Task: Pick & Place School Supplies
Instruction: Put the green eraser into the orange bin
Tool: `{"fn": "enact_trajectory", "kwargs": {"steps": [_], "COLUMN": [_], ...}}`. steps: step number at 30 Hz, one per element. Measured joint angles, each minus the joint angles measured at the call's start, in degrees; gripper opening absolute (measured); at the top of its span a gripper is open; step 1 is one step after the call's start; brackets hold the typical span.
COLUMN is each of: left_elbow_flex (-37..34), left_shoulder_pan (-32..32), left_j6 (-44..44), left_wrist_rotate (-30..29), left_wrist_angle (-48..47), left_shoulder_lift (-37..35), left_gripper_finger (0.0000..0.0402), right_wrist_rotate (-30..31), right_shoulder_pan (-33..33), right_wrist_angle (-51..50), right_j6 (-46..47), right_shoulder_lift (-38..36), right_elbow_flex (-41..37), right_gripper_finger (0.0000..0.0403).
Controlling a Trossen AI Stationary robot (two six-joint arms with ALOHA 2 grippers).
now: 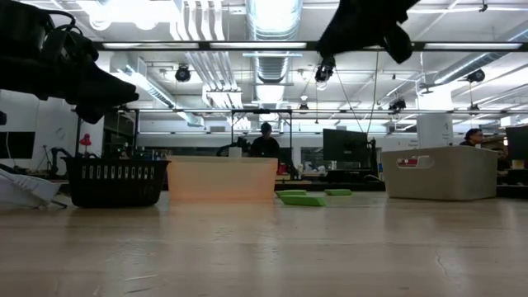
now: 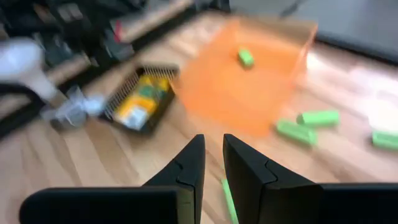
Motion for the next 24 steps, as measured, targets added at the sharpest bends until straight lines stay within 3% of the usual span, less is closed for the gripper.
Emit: {"fn": "enact_trajectory", "kwargs": {"steps": [8, 18, 24], "left_elbow_flex": [0.0, 0.02, 0.02], "left_shoulder_pan": [0.01, 0.0, 0.0], "left_j6": [0.0, 0.0, 0.0], "left_wrist_rotate": [0.01, 0.02, 0.01], "left_wrist_angle": [-0.03, -0.06, -0.06], "left_shoulder_lift": [0.12, 0.15, 0.15], "left_gripper_finger": [0.0119, 0.0119, 0.0119], "right_wrist_rotate": [-22.08, -24.63, -27.46], "right_shoulder_pan": [-7.78, -11.94, -12.58], "right_wrist_angle": [-14.66, -17.34, -22.66], "right_j6": [0.35, -12.48, -13.15], "right_shoulder_lift": [5.05, 14.48, 19.17], "right_elbow_flex": [6.41, 16.83, 23.45], "right_gripper_finger": [0.0057, 0.0057, 0.008]}}
